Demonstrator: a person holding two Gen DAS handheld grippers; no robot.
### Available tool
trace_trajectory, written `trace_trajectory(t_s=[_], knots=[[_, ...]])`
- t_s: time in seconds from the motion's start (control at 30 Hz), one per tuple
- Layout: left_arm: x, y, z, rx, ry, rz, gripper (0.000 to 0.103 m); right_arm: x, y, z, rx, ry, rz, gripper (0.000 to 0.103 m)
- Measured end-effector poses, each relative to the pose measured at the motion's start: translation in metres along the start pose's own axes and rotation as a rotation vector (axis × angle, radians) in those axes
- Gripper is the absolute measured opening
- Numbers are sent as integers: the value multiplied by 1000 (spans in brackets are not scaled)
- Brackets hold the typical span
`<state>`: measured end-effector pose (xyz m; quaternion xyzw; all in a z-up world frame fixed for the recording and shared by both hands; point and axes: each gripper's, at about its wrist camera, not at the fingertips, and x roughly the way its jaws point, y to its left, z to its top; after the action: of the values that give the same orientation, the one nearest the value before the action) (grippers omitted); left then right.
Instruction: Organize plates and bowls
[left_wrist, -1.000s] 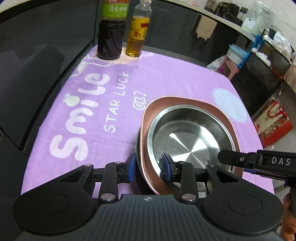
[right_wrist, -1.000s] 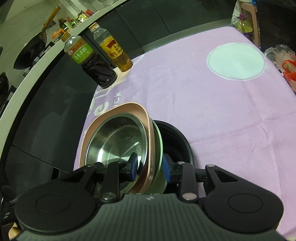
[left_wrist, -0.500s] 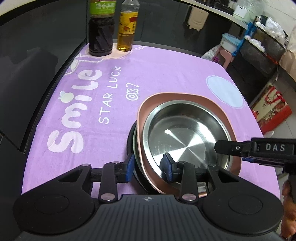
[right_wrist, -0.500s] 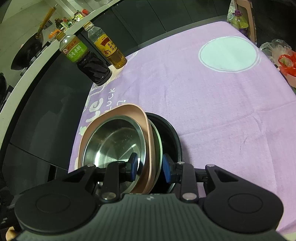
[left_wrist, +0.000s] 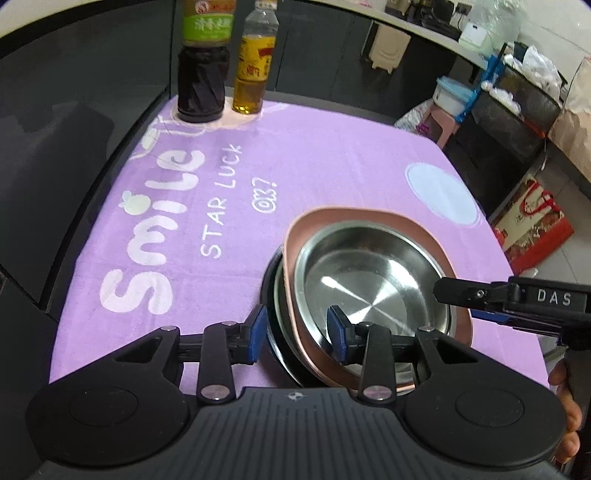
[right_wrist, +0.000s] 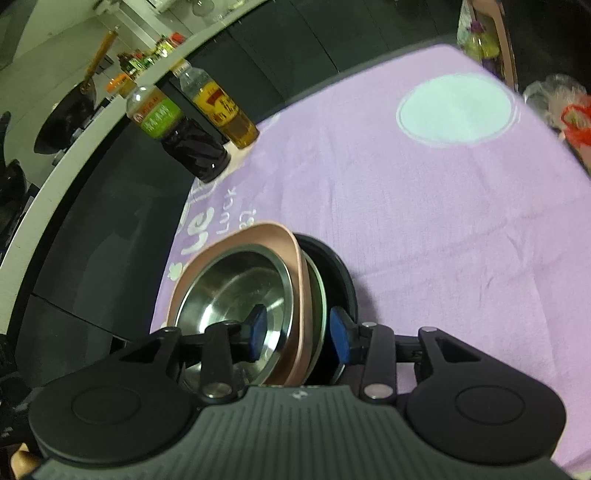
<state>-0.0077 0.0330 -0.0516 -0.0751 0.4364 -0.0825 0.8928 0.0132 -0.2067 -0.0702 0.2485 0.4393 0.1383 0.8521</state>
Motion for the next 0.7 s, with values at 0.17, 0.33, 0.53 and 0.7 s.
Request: trace_trajectory(t_s=[0.17,0.33,0.53,0.7], knots=[[-7,10,2,-36,-30,5,34,-4,4,-1,-55,-45,-33,41],[-11,17,3,-59,-52,28,36,-4,-2,0,-46,-56,-30,43],[-11,21,1,-35,-75,24,43,-5,-6,0,-45,-82,-49,46],[-7,22,0,-37,-69,24,50,-2,-12,-2,-37,-60,-32,48]])
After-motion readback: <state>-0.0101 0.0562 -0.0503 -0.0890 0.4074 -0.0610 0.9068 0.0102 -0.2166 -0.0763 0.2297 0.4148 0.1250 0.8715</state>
